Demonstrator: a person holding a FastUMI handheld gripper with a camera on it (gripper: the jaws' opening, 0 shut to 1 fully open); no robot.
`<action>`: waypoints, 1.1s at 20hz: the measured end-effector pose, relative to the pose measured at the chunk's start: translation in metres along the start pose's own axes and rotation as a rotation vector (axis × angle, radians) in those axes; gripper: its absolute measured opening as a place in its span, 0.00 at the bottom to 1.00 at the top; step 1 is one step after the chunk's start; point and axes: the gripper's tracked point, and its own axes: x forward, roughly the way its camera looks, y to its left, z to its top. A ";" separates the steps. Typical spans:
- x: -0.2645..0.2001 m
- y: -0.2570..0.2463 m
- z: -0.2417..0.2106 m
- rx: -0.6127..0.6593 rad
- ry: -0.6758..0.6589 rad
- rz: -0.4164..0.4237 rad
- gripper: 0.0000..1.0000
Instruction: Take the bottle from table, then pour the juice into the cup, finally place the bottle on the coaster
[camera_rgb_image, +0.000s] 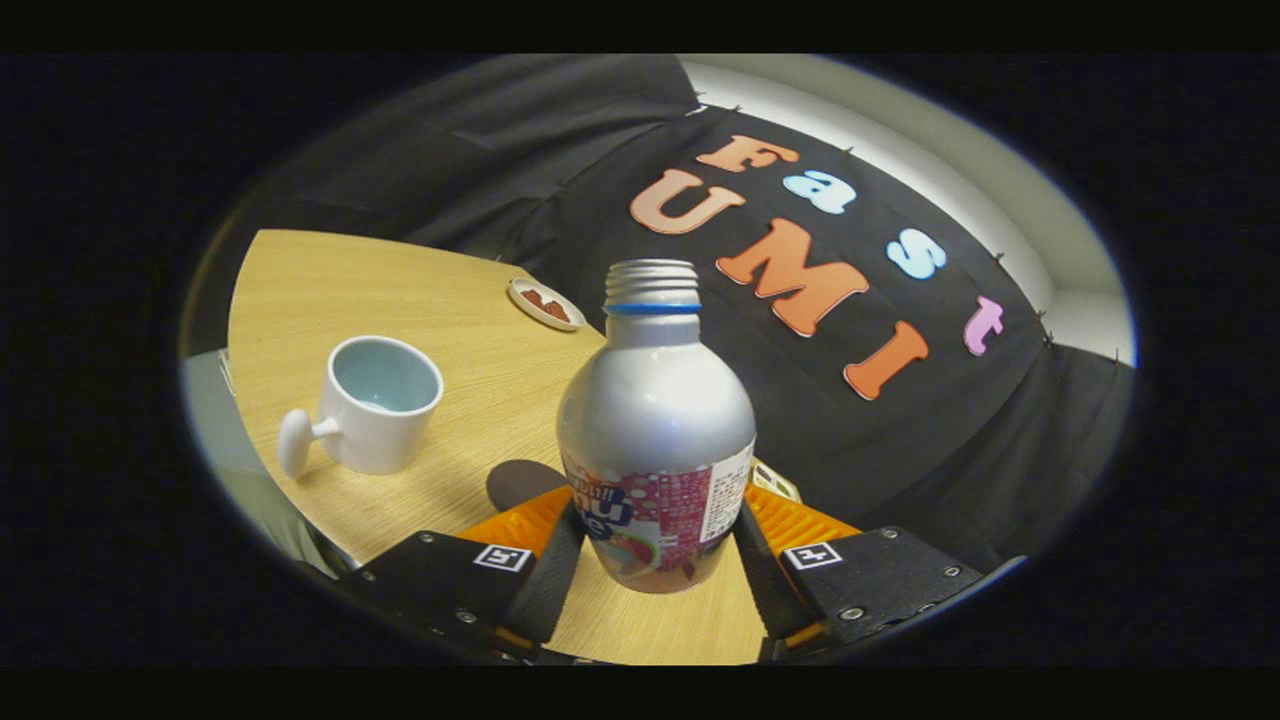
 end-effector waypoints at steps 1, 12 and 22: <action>-0.001 0.003 0.001 -0.034 -0.003 0.002 0.77; 0.022 0.020 0.013 -0.294 0.000 0.011 0.77; 0.028 0.017 0.018 -0.551 -0.010 0.006 0.77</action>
